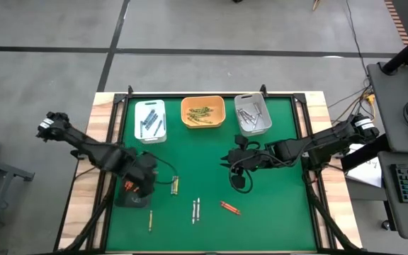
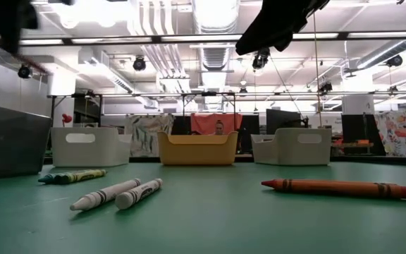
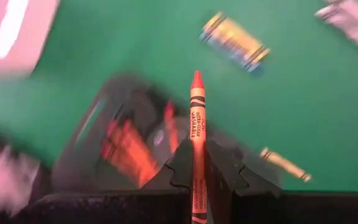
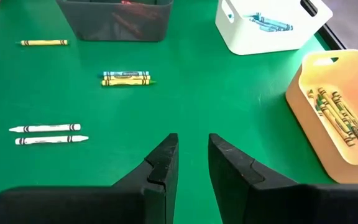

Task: Sort crayons
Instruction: Put the orange crayon into the black bin

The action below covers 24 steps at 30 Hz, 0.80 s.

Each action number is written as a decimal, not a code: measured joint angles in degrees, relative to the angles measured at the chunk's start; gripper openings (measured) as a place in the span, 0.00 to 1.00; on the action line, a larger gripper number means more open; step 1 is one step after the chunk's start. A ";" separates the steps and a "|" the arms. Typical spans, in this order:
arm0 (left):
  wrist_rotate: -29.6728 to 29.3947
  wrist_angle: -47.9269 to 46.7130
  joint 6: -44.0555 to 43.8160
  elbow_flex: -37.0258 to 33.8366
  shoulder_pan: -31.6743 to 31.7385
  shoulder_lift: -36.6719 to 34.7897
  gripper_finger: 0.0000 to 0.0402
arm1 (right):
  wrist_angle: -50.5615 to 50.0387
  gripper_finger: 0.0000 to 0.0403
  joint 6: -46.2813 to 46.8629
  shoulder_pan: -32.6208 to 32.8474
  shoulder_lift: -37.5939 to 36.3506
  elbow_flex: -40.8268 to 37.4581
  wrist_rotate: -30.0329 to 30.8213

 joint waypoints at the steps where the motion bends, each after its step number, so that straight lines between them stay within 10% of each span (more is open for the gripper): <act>1: 0.15 -2.81 -4.18 0.51 -1.74 0.23 0.00 | 0.00 0.20 0.02 0.00 0.00 0.00 0.00; 10: 4.88 -6.04 -26.34 -4.39 -10.51 3.03 0.00 | 0.02 0.20 0.02 0.00 0.00 -0.02 -0.01; 24: 3.81 -5.00 -28.89 -7.83 -10.68 12.42 0.12 | 0.04 0.20 1.49 0.53 0.00 -0.02 -0.02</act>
